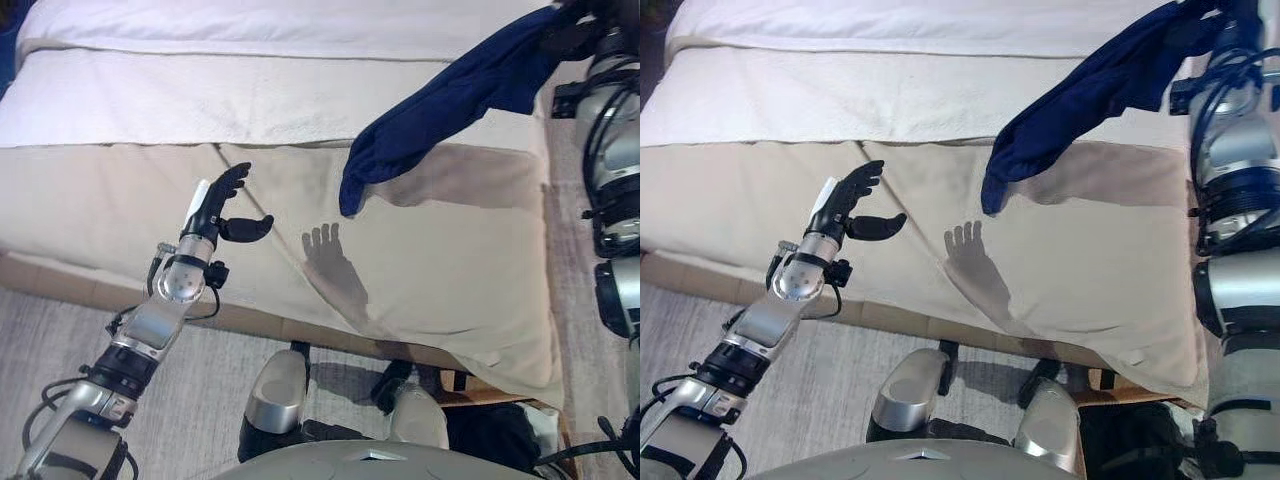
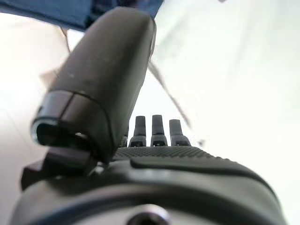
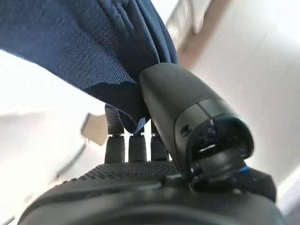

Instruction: Pick up the clothes from the bed and place them into the basket

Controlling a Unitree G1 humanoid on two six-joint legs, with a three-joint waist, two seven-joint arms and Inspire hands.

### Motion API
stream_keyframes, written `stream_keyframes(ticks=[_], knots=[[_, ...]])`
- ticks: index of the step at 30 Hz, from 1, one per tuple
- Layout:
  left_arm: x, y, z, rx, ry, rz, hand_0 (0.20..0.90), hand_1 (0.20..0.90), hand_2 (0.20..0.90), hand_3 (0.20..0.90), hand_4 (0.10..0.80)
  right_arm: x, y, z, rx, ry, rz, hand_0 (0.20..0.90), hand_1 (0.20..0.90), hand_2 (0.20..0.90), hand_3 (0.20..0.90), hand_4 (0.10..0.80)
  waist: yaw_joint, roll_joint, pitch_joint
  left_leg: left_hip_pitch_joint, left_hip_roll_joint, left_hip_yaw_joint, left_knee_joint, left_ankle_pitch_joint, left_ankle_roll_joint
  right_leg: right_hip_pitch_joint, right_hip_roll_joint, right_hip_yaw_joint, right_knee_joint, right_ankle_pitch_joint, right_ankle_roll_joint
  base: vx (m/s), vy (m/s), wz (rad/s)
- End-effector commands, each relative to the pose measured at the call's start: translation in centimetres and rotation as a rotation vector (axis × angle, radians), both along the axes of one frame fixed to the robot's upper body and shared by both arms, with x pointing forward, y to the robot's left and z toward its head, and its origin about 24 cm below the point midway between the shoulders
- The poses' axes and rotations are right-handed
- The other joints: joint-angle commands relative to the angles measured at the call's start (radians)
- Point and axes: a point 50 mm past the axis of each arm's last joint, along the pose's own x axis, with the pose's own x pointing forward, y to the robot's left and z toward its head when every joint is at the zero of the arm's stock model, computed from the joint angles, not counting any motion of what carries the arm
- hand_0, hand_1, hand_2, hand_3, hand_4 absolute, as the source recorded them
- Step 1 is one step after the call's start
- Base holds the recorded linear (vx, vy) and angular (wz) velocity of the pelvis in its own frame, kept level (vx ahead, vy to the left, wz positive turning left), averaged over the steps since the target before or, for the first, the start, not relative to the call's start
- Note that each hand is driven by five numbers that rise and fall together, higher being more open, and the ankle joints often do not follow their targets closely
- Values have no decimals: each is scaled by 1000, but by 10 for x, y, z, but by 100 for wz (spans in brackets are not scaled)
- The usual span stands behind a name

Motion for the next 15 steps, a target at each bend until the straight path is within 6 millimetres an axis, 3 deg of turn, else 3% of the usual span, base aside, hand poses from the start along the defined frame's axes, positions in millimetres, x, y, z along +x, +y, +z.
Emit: stream_keyframes(ticks=[1, 10, 15], knots=[[-7, -5, -10, 41, 10, -42, 900, 900, 900, 900, 800, -16, 0, 24, -137, -154, 27, 300, 300, 300, 200, 100, -48, -31, -284, -34, 11, 57, -53, 13, 24, 49, 32, 28, 19, -76, 33, -19, -112, -38], [-3, 6, -26, 61, 67, -9, 900, 900, 900, 900, 800, -39, -16, 40, -134, -255, -12, 300, 300, 300, 200, 100, -139, -36, -343, 44, 40, 108, -143, 32, 6, 80, 83, 82, -65, -59, 40, -37, -90, -32], [0, 1, -29, 30, 70, -24, 900, 900, 900, 900, 800, -53, -24, 40, -145, -308, -49, 300, 300, 300, 200, 100, -187, -31, -366, 79, 53, 122, -212, 56, -8, 91, 113, 109, -105, -49, 40, -33, -78, -23]])
